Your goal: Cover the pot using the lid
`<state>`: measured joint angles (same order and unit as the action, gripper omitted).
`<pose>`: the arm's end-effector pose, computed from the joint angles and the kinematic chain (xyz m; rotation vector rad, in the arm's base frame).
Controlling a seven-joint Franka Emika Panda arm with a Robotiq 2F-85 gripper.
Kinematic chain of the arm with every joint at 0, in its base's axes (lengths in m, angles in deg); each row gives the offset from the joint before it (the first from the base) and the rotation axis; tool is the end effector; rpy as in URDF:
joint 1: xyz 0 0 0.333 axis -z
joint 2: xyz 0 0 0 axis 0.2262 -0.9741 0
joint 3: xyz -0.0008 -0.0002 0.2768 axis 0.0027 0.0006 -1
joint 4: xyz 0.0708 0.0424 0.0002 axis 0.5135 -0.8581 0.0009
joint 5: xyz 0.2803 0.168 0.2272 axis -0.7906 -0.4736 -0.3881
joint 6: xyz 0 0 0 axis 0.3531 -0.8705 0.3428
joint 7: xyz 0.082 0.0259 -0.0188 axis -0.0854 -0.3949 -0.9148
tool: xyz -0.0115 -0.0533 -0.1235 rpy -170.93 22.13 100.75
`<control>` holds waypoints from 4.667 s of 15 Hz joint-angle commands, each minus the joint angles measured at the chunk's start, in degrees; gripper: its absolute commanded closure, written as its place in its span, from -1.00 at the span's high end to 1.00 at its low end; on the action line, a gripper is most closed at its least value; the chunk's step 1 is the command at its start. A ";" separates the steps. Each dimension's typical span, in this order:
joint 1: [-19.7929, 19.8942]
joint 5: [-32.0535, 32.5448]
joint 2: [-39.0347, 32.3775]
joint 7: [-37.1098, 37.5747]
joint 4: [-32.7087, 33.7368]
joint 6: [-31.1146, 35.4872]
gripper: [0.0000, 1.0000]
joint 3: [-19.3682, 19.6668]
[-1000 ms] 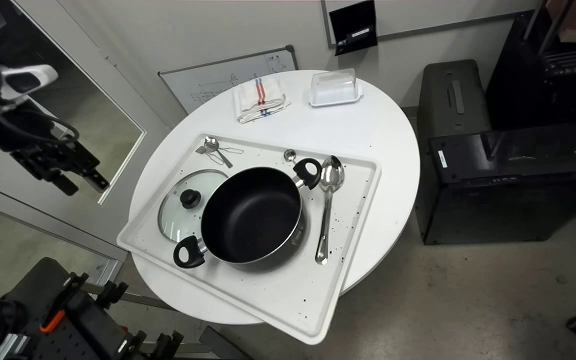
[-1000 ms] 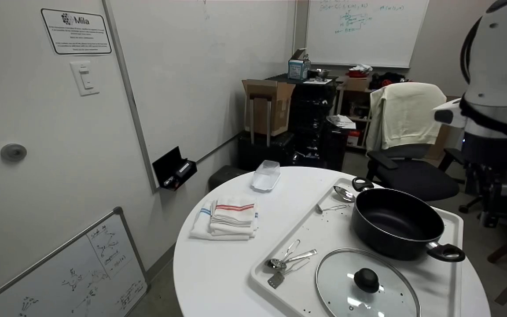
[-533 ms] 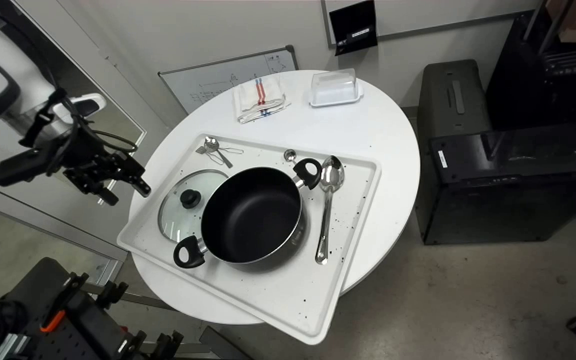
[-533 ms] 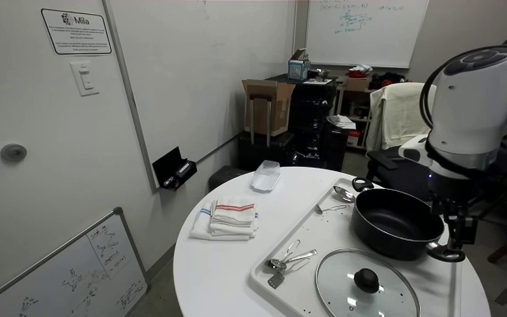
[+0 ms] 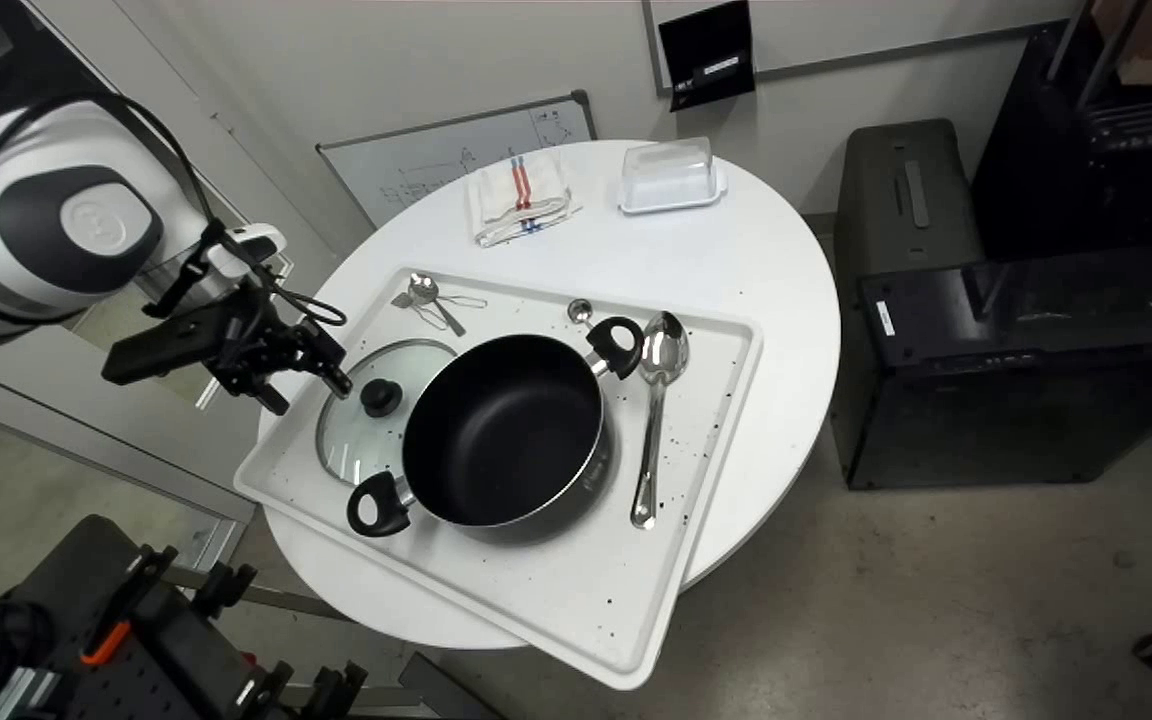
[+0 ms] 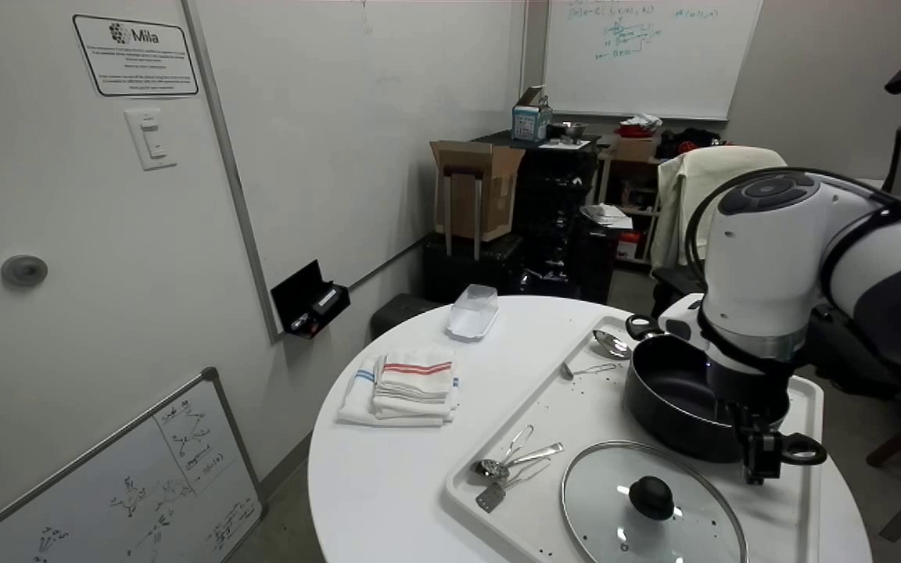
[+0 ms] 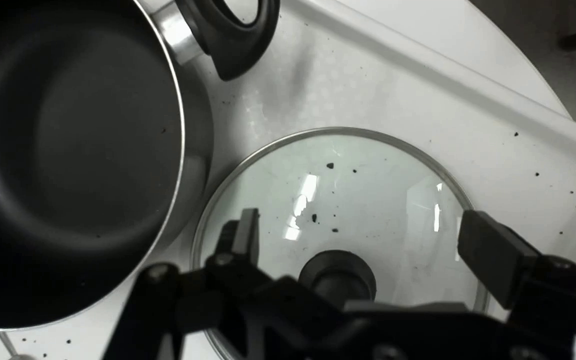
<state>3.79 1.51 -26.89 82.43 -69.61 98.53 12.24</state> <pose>0.4249 0.1259 0.0428 2.8624 0.8466 -0.2805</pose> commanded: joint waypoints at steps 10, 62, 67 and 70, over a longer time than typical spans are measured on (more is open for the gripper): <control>-6.23 -1.40 -14.71 -0.36 13.93 4.34 1.00 3.66; -4.70 -2.86 -5.35 -4.45 6.85 6.24 -0.50 0.76; -4.68 -3.54 0.62 -5.19 2.15 5.84 -0.50 -0.50; -4.66 -3.71 3.94 -4.85 -0.31 4.77 -0.50 -0.55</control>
<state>-1.46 -0.58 -28.70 79.23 -65.56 103.76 12.15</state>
